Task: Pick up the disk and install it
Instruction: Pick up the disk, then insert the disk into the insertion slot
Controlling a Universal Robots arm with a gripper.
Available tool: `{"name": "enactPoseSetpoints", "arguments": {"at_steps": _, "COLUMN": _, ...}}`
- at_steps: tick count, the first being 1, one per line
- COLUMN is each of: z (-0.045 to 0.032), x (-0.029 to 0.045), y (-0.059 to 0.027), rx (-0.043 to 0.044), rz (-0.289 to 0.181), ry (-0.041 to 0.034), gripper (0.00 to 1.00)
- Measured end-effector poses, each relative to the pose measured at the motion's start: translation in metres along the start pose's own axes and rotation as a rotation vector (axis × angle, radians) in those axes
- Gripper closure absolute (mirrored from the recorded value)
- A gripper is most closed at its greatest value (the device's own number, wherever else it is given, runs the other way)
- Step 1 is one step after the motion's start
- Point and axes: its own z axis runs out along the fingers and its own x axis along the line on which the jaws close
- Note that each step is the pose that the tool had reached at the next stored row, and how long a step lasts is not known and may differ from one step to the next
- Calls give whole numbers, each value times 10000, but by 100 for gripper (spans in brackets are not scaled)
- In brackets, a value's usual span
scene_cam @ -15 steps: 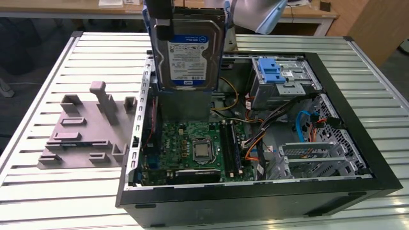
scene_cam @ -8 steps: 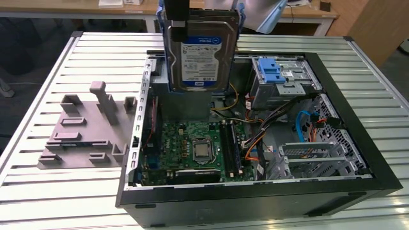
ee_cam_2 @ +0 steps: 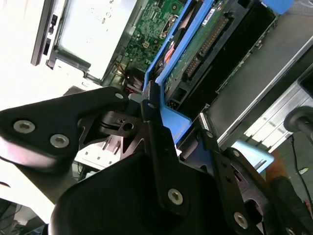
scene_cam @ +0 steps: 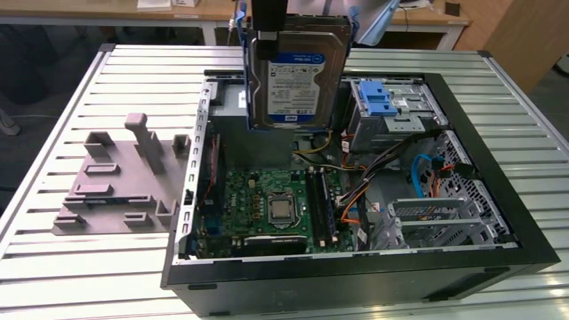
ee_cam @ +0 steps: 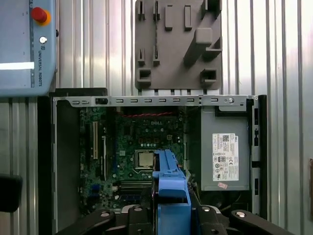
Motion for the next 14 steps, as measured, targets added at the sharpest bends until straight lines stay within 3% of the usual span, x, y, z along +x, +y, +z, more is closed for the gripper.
{"name": "enactPoseSetpoints", "arguments": {"at_steps": 14, "z": 2, "x": 10, "y": -191, "rx": 0, "rz": 0, "ry": 0, "gripper": 64}}
